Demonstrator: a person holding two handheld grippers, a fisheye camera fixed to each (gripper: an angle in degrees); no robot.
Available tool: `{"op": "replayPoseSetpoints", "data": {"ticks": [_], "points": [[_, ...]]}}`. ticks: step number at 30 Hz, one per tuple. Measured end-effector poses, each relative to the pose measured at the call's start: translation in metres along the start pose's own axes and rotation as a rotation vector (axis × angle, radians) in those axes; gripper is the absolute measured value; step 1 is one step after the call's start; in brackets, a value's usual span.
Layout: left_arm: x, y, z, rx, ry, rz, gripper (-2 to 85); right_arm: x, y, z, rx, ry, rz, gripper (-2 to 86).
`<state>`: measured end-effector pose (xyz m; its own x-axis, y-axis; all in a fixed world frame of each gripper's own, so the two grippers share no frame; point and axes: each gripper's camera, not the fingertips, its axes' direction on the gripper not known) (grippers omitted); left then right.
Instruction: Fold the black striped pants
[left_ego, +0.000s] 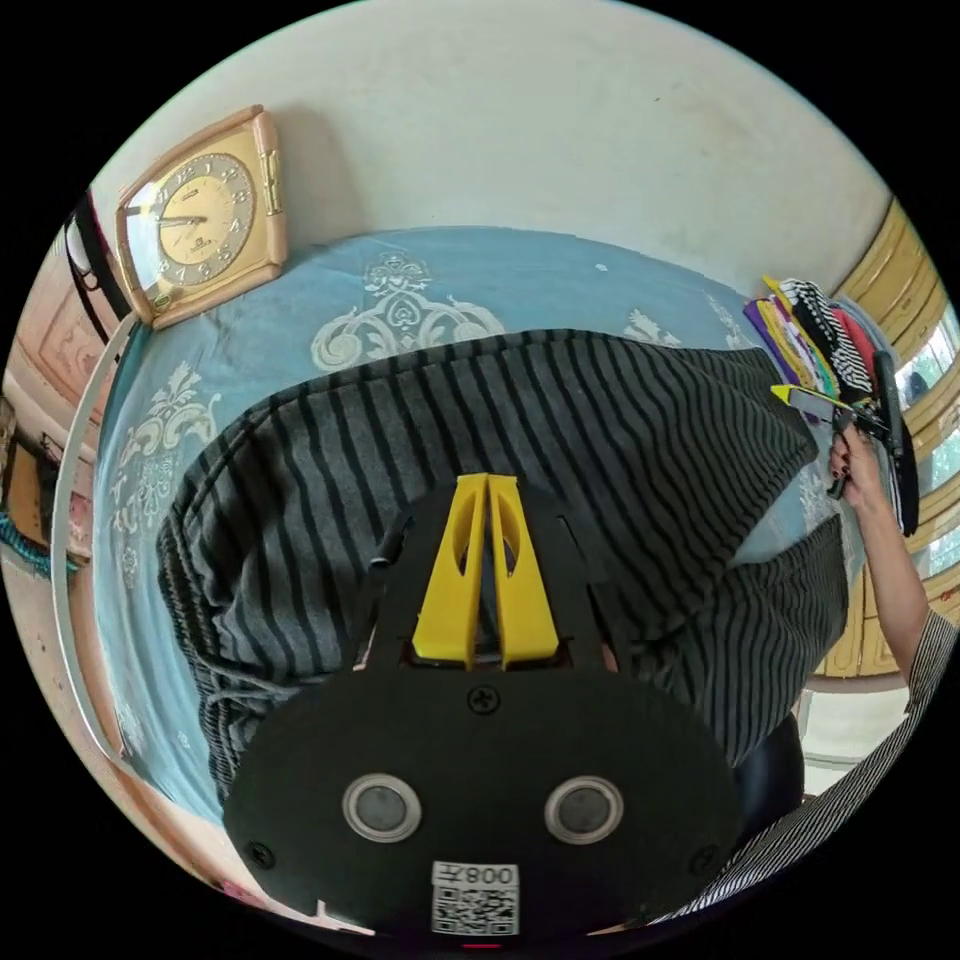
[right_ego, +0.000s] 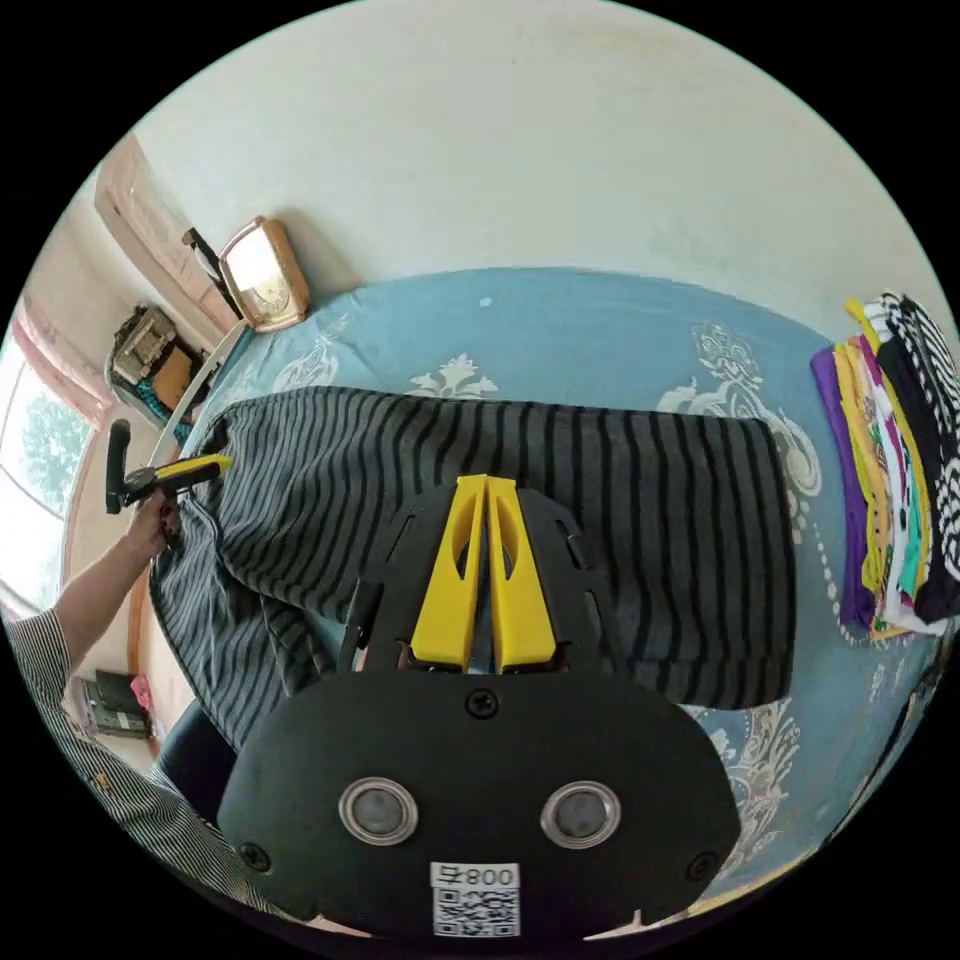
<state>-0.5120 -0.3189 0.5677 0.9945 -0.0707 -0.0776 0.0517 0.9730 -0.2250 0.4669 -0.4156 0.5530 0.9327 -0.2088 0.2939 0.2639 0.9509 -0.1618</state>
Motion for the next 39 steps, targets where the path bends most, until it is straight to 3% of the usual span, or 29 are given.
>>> {"op": "replayPoseSetpoints", "data": {"ticks": [5, 10, 15, 19, 22, 25, 32, 39], "points": [[-0.051, -0.029, 0.036, -0.014, -0.006, -0.129, 0.4, -0.060, -0.044, 0.077, -0.191, 0.066, -0.116, 0.0], [-0.054, -0.032, 0.034, 0.008, -0.013, -0.100, 0.3, -0.064, -0.055, 0.076, -0.163, 0.045, -0.072, 0.0], [-0.076, 0.007, -0.001, 0.147, -0.026, -0.115, 0.4, -0.043, -0.035, 0.033, -0.047, 0.029, -0.002, 0.1], [-0.113, 0.010, 0.025, -0.013, -0.049, -0.178, 0.4, -0.016, -0.037, 0.047, -0.122, 0.060, 0.104, 0.1], [-0.121, 0.009, 0.014, 0.041, 0.029, -0.253, 0.6, -0.014, -0.037, 0.046, -0.128, 0.031, 0.136, 0.1], [-0.106, 0.018, -0.007, 0.087, 0.021, -0.168, 0.7, -0.025, -0.029, 0.031, -0.132, 0.069, 0.075, 0.1], [-0.061, 0.110, -0.056, 0.063, 0.143, 0.017, 1.8, -0.027, 0.071, -0.059, -0.055, 0.025, 0.083, 0.2], [-0.006, 0.176, -0.063, -0.002, 0.309, 0.042, 3.8, 0.013, 0.226, -0.131, -0.161, 0.223, 0.393, 1.2]]}}
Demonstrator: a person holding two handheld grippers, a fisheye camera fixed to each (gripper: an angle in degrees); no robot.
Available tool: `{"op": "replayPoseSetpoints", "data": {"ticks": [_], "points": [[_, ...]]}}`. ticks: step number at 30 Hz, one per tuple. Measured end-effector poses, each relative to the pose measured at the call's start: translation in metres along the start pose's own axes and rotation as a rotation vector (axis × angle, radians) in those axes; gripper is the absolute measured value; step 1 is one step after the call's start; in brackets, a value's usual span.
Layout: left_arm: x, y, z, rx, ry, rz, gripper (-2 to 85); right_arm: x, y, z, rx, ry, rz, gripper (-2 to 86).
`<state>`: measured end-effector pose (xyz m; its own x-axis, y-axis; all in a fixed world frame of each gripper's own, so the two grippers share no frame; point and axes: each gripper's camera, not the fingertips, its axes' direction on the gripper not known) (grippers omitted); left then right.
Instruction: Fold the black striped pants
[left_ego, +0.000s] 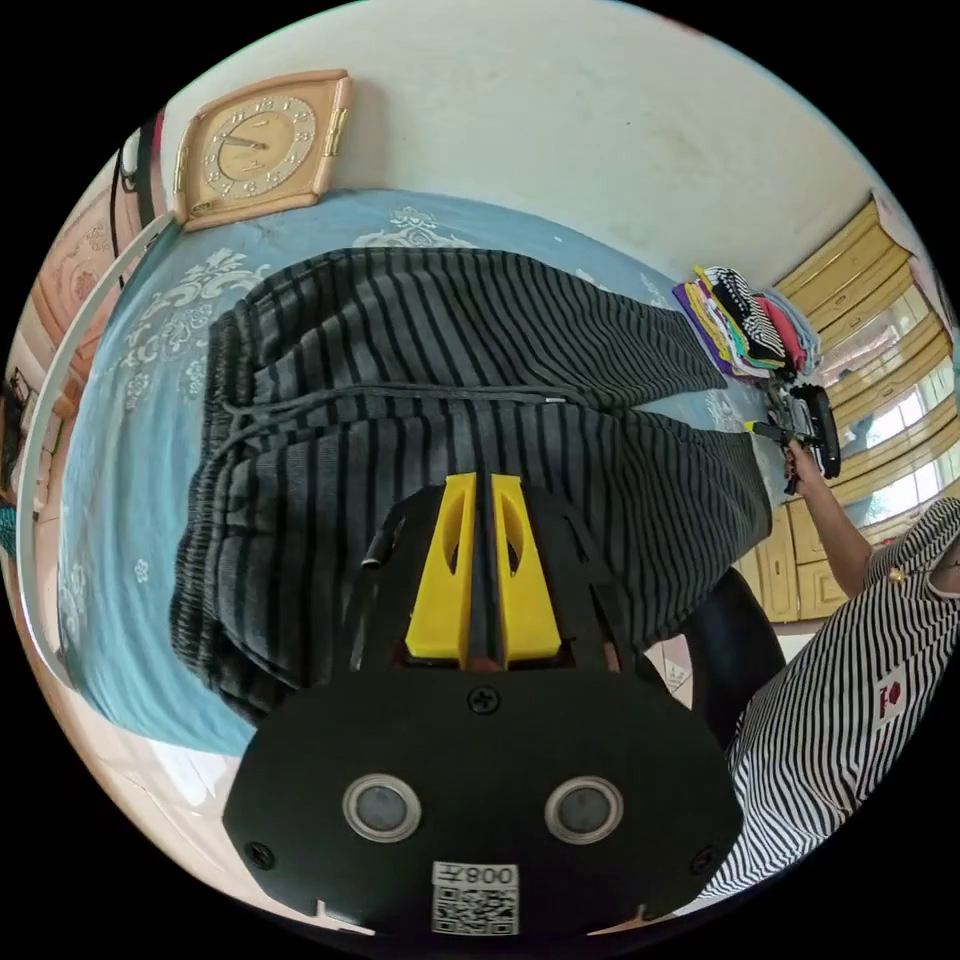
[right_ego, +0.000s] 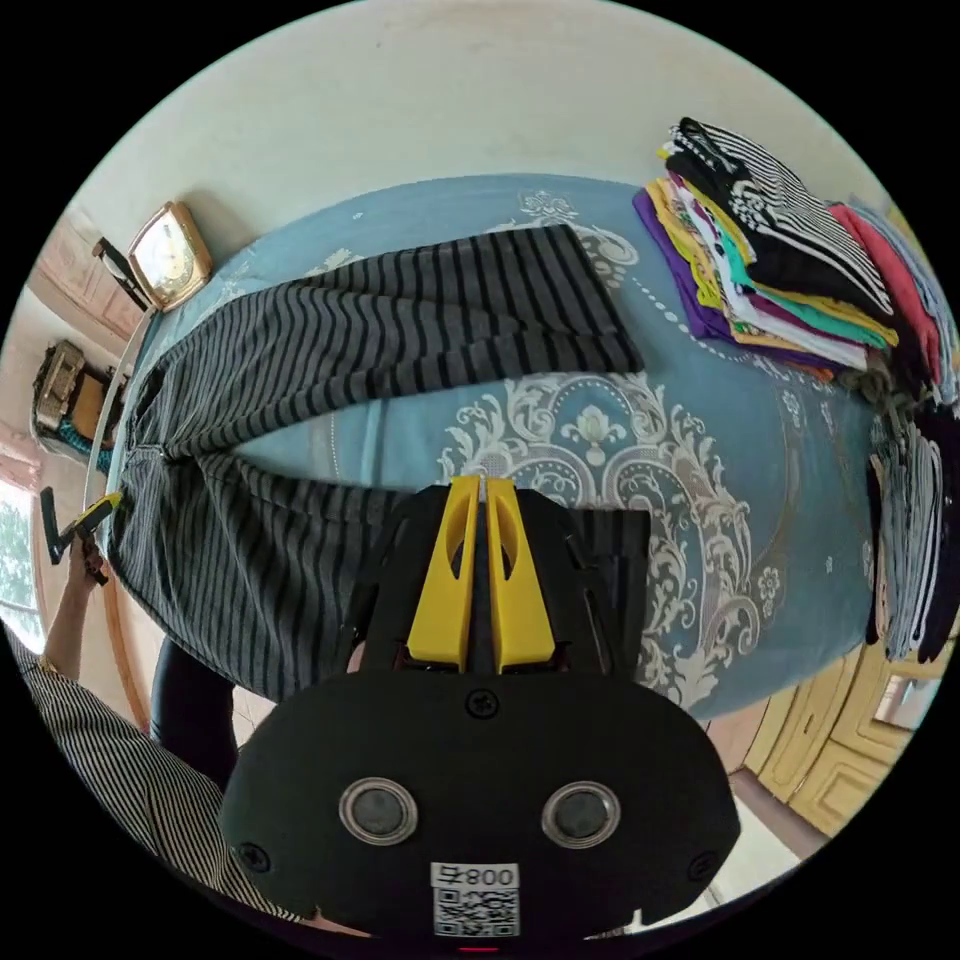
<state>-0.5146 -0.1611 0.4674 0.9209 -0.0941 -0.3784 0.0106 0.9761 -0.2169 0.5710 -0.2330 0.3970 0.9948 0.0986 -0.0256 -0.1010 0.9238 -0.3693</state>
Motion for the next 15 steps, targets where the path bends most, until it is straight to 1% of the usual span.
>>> {"op": "replayPoseSetpoints", "data": {"ticks": [3, 5, 7, 8, 9, 11, 13, 14, 15], "points": [[0.059, -0.024, 0.024, -0.021, 0.052, 0.167, 5.5, 0.037, 0.026, -0.006, -0.009, 0.039, 0.125, 2.9], [0.114, -0.053, 0.051, -0.044, 0.080, 0.328, 6.3, 0.053, 0.034, -0.006, -0.007, 0.050, 0.189, 3.9], [0.152, -0.072, 0.078, -0.071, 0.059, 0.421, 6.4, 0.064, 0.039, -0.003, -0.018, 0.066, 0.228, 4.6], [0.174, -0.084, 0.099, -0.106, 0.020, 0.466, 6.0, 0.069, 0.042, 0.001, -0.030, 0.096, 0.241, 4.6], [0.183, -0.088, 0.109, -0.123, 0.004, 0.479, 5.9, 0.072, 0.045, 0.007, -0.043, 0.106, 0.252, 4.4], [0.208, -0.101, 0.152, -0.230, -0.026, 0.499, 4.1, 0.075, 0.050, 0.007, -0.017, 0.113, 0.271, 3.6], [0.222, -0.104, 0.176, -0.295, -0.103, 0.516, 2.4, 0.076, 0.054, 0.006, -0.014, 0.128, 0.267, 2.6], [0.232, -0.104, 0.177, -0.258, -0.126, 0.533, 1.5, 0.076, 0.057, 0.005, -0.015, 0.134, 0.252, 1.8], [0.236, -0.106, 0.178, -0.268, -0.135, 0.535, 1.3, 0.078, 0.058, 0.003, -0.023, 0.136, 0.239, 1.3]]}}
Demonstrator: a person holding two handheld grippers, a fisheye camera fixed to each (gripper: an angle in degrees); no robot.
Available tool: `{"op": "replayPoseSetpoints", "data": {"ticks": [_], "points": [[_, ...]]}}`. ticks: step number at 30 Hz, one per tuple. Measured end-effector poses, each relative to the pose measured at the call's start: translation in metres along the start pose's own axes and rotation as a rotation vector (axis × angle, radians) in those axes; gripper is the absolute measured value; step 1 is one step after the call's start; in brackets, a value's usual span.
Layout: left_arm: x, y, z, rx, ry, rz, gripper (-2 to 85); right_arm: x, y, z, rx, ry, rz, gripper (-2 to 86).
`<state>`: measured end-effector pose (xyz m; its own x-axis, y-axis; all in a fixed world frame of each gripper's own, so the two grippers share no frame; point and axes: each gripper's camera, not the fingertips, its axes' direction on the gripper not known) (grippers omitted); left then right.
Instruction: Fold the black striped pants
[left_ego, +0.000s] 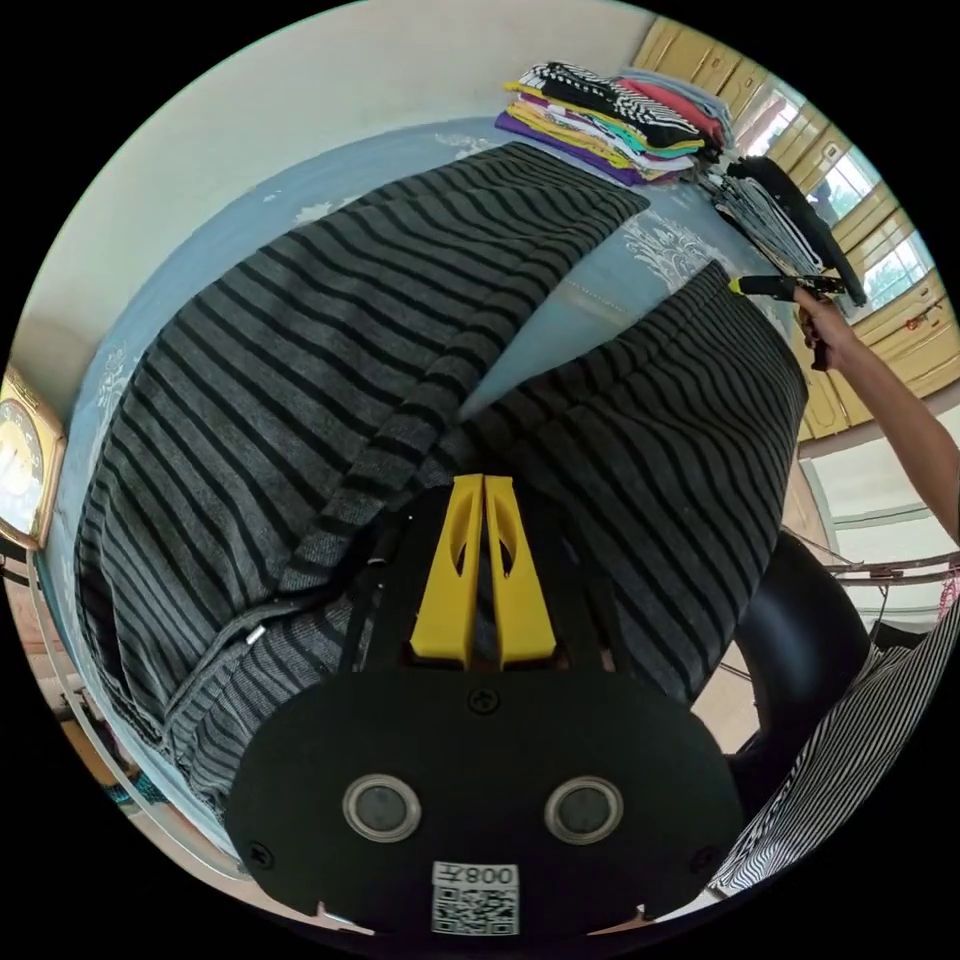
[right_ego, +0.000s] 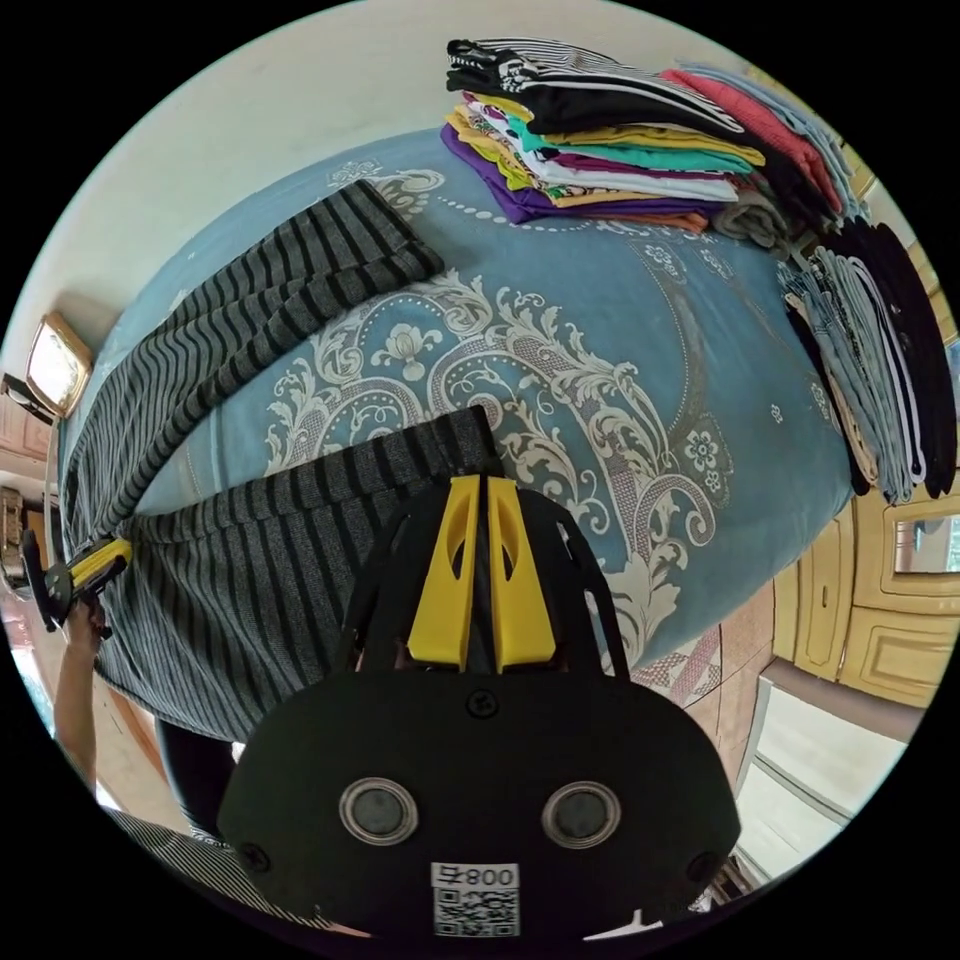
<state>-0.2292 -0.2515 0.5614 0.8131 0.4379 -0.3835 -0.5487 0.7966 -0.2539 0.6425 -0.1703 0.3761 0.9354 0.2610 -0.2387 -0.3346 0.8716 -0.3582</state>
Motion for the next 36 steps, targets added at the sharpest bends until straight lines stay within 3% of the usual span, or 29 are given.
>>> {"op": "replayPoseSetpoints", "data": {"ticks": [5, 9, 12, 16, 18, 25, 31, 36], "points": [[0.006, -0.022, -0.019, 0.084, -0.028, -0.078, 0.3, 0.028, -0.003, -0.027, 0.106, -0.066, 0.036, 0.2], [0.012, -0.040, -0.025, 0.125, -0.006, -0.092, 0.5, 0.034, -0.011, -0.031, 0.063, -0.107, -0.037, 0.4], [0.035, -0.048, -0.023, 0.125, 0.076, -0.021, 1.3, 0.040, 0.009, -0.029, 0.056, -0.171, -0.073, 1.5], [0.072, -0.058, 0.008, 0.000, 0.017, 0.082, 2.1, 0.053, 0.030, -0.017, 0.032, -0.155, -0.063, 4.8], [0.081, -0.061, 0.009, 0.026, 0.001, 0.109, 2.0, 0.057, 0.034, -0.016, 0.052, -0.134, -0.060, 3.8], [0.096, -0.075, -0.004, 0.066, -0.024, 0.059, 0.4, 0.065, 0.030, -0.024, 0.030, -0.113, -0.052, 0.2], [0.088, -0.084, -0.021, 0.169, -0.065, -0.037, 0.1, 0.077, 0.019, -0.068, 0.195, -0.114, -0.035, -0.1], [0.079, -0.103, -0.013, 0.132, 0.045, -0.045, 0.5, 0.068, 0.002, -0.049, 0.089, -0.180, -0.113, 0.1]]}}
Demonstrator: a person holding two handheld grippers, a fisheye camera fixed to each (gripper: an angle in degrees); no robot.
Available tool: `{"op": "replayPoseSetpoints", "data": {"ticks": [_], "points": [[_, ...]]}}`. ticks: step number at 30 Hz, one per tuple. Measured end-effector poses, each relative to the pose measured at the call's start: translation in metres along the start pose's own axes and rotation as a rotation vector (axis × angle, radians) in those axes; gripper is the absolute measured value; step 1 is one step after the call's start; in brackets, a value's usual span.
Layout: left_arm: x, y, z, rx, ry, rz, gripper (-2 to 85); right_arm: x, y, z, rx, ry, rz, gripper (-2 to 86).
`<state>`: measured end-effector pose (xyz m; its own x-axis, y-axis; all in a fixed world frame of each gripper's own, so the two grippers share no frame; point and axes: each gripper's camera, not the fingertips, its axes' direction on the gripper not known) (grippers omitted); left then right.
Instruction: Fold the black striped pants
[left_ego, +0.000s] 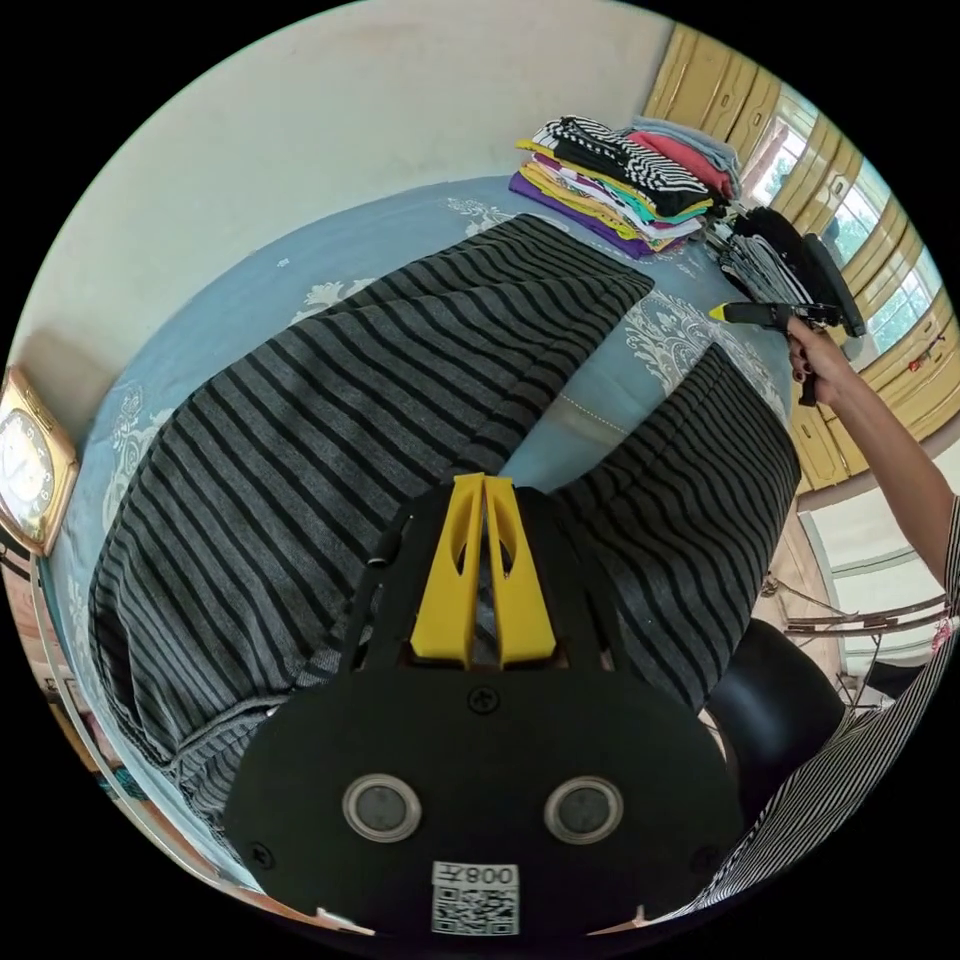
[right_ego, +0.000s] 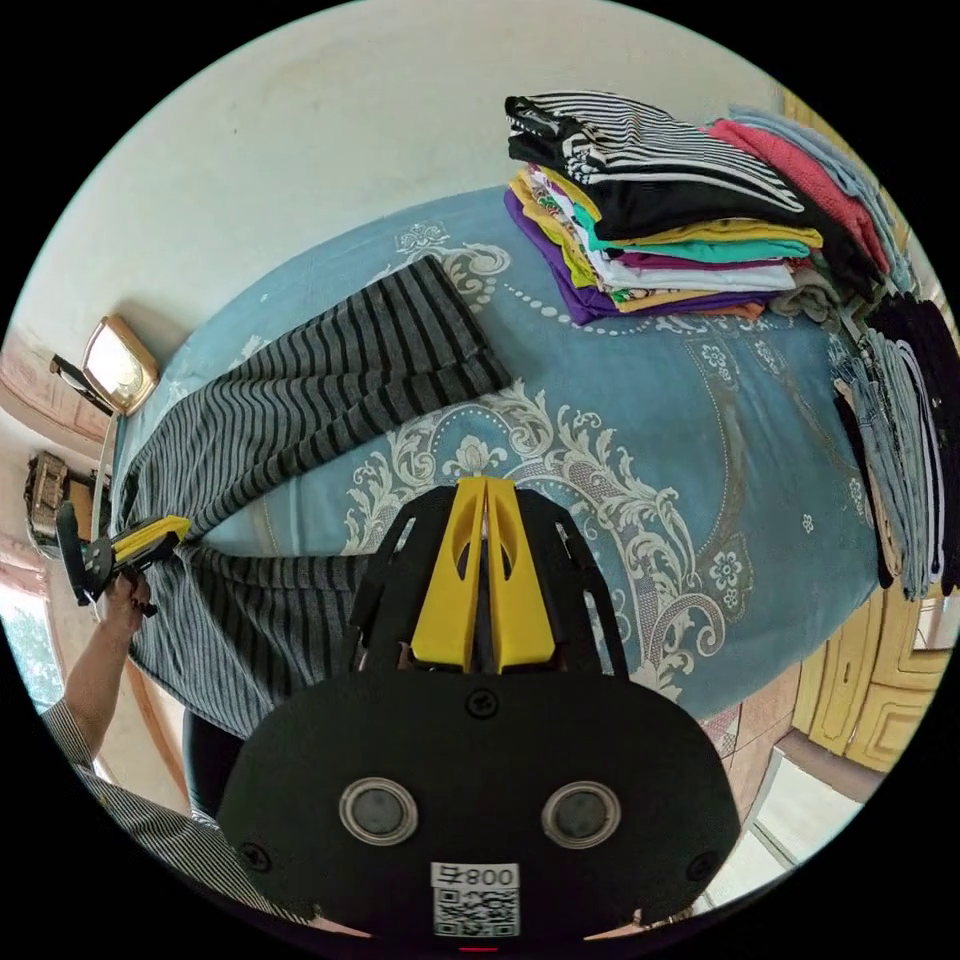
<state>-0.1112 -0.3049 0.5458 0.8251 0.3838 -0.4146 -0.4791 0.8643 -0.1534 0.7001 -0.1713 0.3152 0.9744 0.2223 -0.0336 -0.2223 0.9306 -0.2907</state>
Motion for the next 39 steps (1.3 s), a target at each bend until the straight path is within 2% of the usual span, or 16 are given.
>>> {"op": "replayPoseSetpoints", "data": {"ticks": [4, 6, 8, 10, 13, 17, 24, 26, 29, 32, 35, 39], "points": [[0.013, 0.016, -0.004, -0.019, 0.030, 0.067, 2.2, -0.001, 0.026, -0.004, 0.009, -0.004, -0.035, 2.0], [0.018, 0.023, 0.006, -0.067, 0.003, 0.098, 3.1, 0.006, 0.041, -0.004, 0.008, 0.038, -0.027, 7.1], [0.018, 0.027, 0.021, -0.107, -0.007, 0.093, 3.5, 0.012, 0.045, 0.007, -0.042, 0.041, -0.024, 7.6], [0.017, 0.024, 0.021, -0.110, 0.011, 0.085, 2.6, 0.014, 0.044, 0.024, -0.107, 0.051, -0.013, 7.3], [0.019, 0.018, 0.017, -0.130, -0.019, 0.088, 1.2, 0.012, 0.043, 0.026, -0.062, 0.094, 0.002, 3.5], [0.013, 0.018, -0.010, -0.038, -0.025, 0.056, 0.4, 0.012, 0.032, 0.018, -0.075, 0.082, 0.002, 0.5], [-0.010, 0.011, -0.037, 0.056, -0.043, 0.000, 0.2, 0.009, 0.002, -0.018, 0.089, 0.022, 0.012, -0.2], [-0.022, 0.008, -0.024, 0.019, -0.047, -0.026, 0.3, 0.008, -0.013, -0.005, 0.056, 0.040, 0.018, -0.3], [-0.030, 0.011, 0.002, -0.107, -0.060, -0.026, 0.6, 0.010, -0.032, 0.044, -0.122, 0.032, 0.041, -0.3], [-0.036, 0.021, -0.018, -0.033, -0.044, -0.053, 0.8, 0.008, -0.039, 0.041, -0.090, 0.004, 0.038, -0.4], [-0.042, 0.043, -0.046, 0.060, -0.046, -0.063, 0.9, 0.007, -0.036, 0.021, -0.023, 0.064, 0.015, -0.5], [-0.051, 0.077, -0.066, 0.092, 0.007, -0.113, 0.9, 0.011, -0.004, -0.013, 0.059, -0.069, 0.028, -0.5]]}}
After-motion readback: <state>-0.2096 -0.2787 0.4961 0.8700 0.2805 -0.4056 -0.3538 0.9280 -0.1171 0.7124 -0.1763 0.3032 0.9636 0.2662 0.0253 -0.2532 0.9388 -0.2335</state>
